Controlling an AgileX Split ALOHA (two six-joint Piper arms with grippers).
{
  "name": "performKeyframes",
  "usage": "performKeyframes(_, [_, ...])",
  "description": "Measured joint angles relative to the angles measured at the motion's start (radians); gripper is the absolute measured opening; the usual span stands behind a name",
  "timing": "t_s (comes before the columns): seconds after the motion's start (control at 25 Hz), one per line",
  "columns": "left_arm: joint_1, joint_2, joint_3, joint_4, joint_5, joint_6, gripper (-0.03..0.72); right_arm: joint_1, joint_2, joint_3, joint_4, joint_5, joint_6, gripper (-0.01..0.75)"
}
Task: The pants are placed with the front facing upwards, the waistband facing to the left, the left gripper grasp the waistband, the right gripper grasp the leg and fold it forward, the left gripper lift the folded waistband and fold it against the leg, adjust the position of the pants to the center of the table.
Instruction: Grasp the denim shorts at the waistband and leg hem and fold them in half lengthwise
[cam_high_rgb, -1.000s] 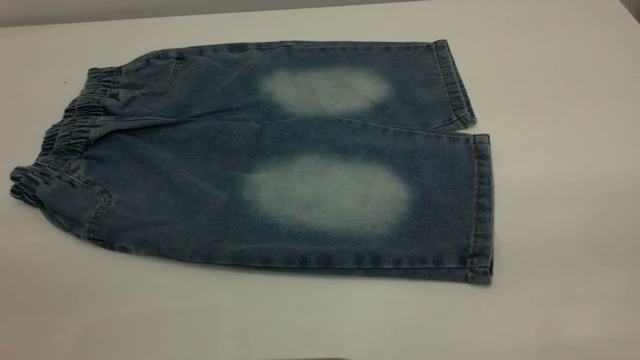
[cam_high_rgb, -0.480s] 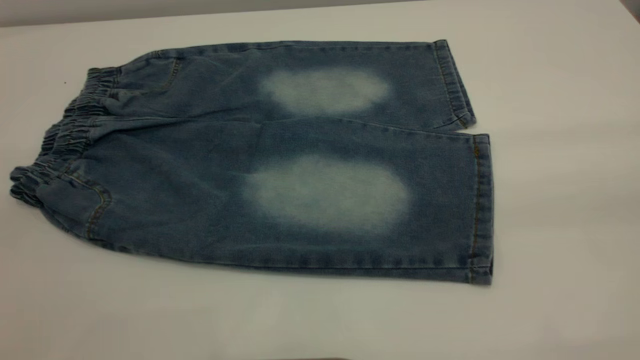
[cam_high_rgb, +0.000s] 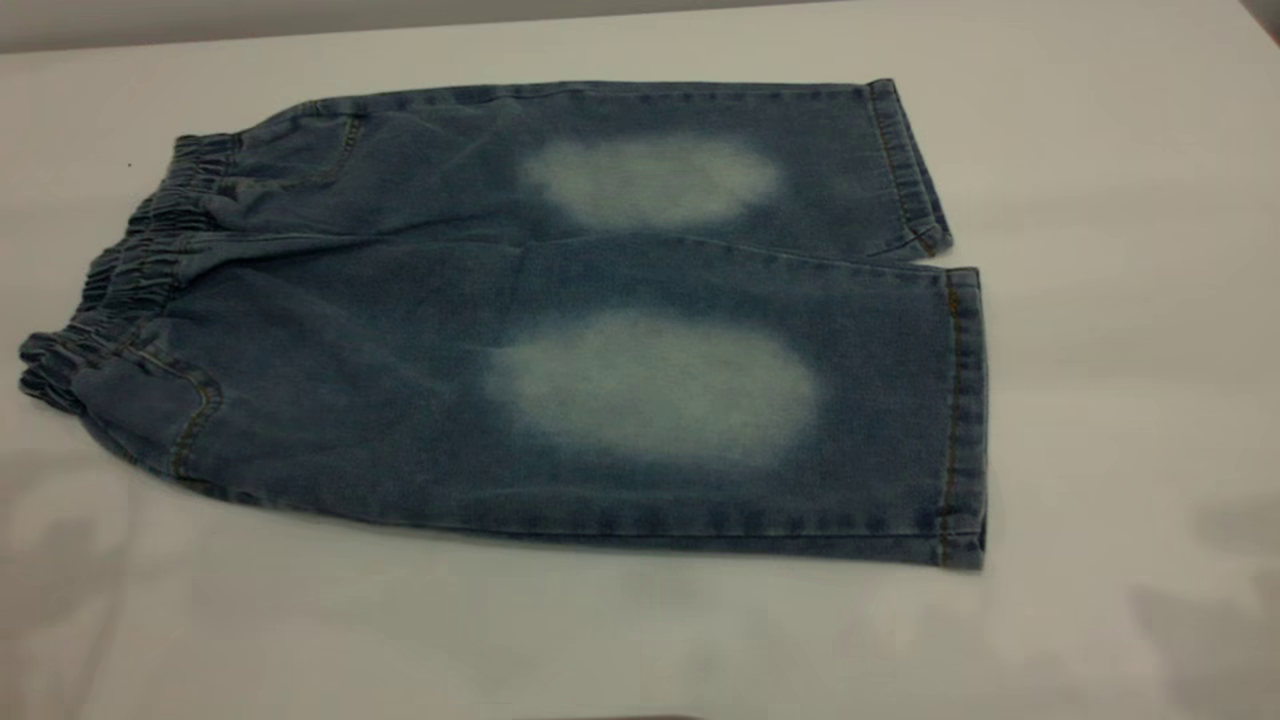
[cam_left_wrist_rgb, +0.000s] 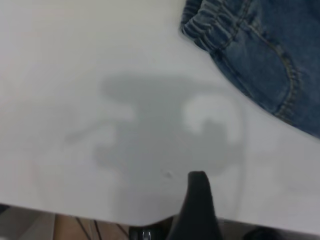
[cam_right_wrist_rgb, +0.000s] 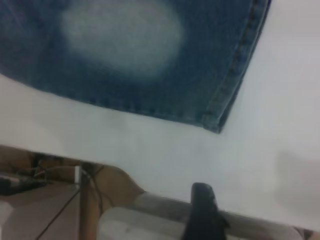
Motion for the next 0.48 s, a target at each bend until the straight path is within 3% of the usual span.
performKeyframes(0.2, [0.000, 0.258, -0.061, 0.000, -0.081, -0.017, 0.537, 0.000, 0.122, -0.001, 0.032, -0.103, -0.043, 0.444])
performKeyframes(0.48, [0.000, 0.485, -0.145, 0.002, -0.180, -0.101, 0.537, 0.000, 0.319, -0.002, 0.179, -0.153, -0.163, 0.444])
